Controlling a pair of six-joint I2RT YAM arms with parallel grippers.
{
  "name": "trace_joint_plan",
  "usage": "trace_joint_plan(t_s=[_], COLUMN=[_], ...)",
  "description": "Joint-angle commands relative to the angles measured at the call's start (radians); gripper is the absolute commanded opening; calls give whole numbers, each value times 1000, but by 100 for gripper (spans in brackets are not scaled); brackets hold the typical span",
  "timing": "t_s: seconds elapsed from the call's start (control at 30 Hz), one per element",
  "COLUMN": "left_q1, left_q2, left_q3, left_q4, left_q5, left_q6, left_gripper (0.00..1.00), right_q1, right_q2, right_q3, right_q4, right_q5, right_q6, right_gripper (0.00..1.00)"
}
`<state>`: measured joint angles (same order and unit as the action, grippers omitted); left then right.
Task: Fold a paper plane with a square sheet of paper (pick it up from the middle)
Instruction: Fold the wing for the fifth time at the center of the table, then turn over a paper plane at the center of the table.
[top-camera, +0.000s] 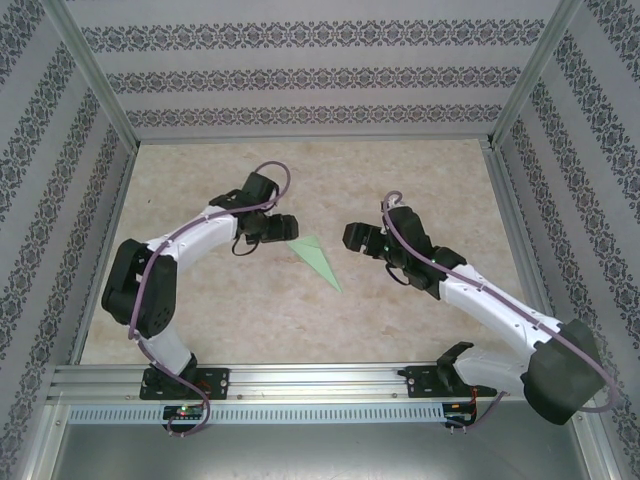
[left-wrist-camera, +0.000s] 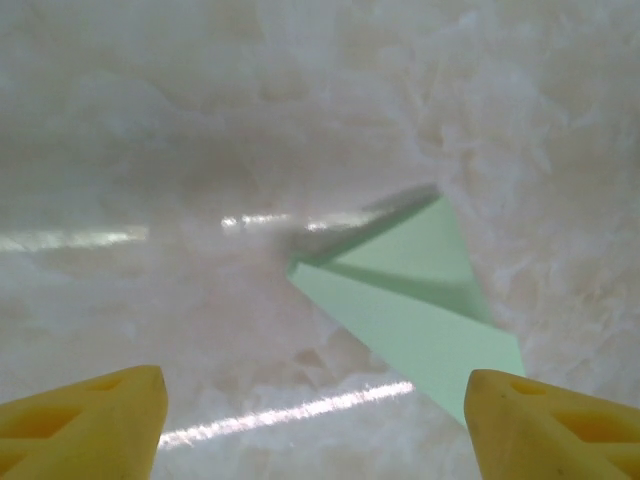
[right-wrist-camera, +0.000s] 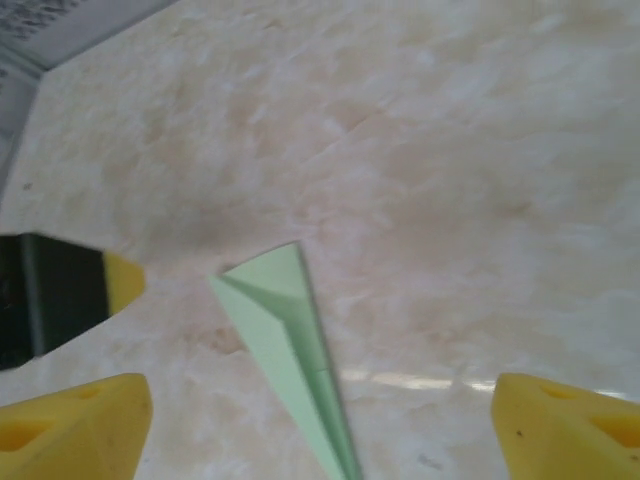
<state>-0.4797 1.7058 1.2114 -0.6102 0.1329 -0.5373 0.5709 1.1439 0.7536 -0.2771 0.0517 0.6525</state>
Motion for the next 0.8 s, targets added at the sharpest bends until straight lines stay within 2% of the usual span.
trace_joint_plan(t_s=[0.0,0.2,0.4,0.6,0.77], left_q1=[-79,-232,-329,-356,-359], left_q2=[18,56,247,386,412], left_q3=[56,116,319,475,511], left_q4=[-101,-140,-278,-388,-424], left_q5=[-128,-267,-347,-375,-423], left_q6=[-48,-110,-128,-169,-217], left_gripper=[81,84,86,84,73], right_q1=[-45,-201,-319,-338,-340], right_q2=[-25,3,27,32,65], right_q3=[-36,-19,-53,-115,-103], right_q4=[-89,-149,-115,-33,-39], right_q5=[130,96,31,5,-36], right_q6=[-39,-138,-177,-158,-158], right_gripper=[96,98,98,98,98])
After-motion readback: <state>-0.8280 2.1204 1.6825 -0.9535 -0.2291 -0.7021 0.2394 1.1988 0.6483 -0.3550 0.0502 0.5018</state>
